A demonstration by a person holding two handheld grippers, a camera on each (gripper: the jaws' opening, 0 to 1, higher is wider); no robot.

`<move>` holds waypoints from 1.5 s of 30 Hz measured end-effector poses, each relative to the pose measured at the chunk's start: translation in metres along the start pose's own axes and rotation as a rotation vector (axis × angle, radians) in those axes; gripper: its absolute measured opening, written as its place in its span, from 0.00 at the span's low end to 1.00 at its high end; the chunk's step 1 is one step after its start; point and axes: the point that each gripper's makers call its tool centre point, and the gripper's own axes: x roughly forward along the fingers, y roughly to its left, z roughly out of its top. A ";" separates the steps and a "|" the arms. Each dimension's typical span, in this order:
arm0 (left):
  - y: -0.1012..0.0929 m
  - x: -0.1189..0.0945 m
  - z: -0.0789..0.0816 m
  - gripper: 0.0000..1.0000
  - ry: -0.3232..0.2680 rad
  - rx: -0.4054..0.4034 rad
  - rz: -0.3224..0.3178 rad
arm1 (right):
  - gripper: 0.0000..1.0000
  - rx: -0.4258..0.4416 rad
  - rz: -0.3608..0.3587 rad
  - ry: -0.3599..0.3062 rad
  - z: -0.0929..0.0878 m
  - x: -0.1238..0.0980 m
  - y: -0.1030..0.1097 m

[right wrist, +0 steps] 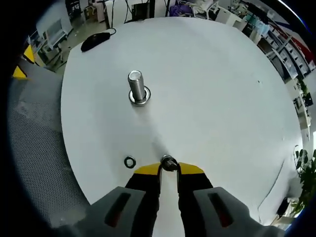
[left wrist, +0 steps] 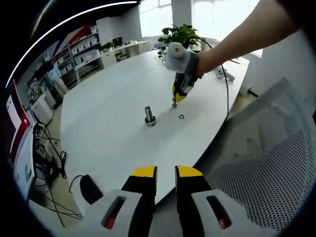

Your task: Place the washer onto the threaded stud by aligning its center hole with the stud, sliding it down to the base, and recovering from edge contact or off-axis alignment until the washer reaches the visible bottom stop.

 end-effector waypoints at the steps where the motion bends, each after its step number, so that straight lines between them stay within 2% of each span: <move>1: 0.000 0.000 0.000 0.12 0.000 -0.002 0.001 | 0.15 0.007 0.001 0.011 -0.002 0.002 0.000; 6: 0.001 0.001 -0.001 0.12 0.006 -0.007 0.002 | 0.15 0.047 0.021 0.024 -0.005 0.009 0.001; 17: 0.002 0.001 -0.002 0.12 0.011 -0.010 0.002 | 0.17 0.050 0.028 0.026 -0.007 0.013 0.002; 28: -0.001 0.001 -0.001 0.12 0.007 0.006 -0.006 | 0.21 0.082 0.040 0.053 -0.032 0.005 0.018; 33: -0.003 0.001 -0.001 0.12 0.007 0.017 -0.009 | 0.23 0.074 0.096 0.009 -0.025 0.005 0.040; 36: -0.003 0.001 -0.001 0.12 0.009 0.019 -0.008 | 0.23 0.040 0.100 0.006 -0.021 0.006 0.050; 45: -0.003 0.001 -0.002 0.12 0.011 0.026 -0.009 | 0.23 0.023 0.114 -0.008 -0.009 0.012 0.063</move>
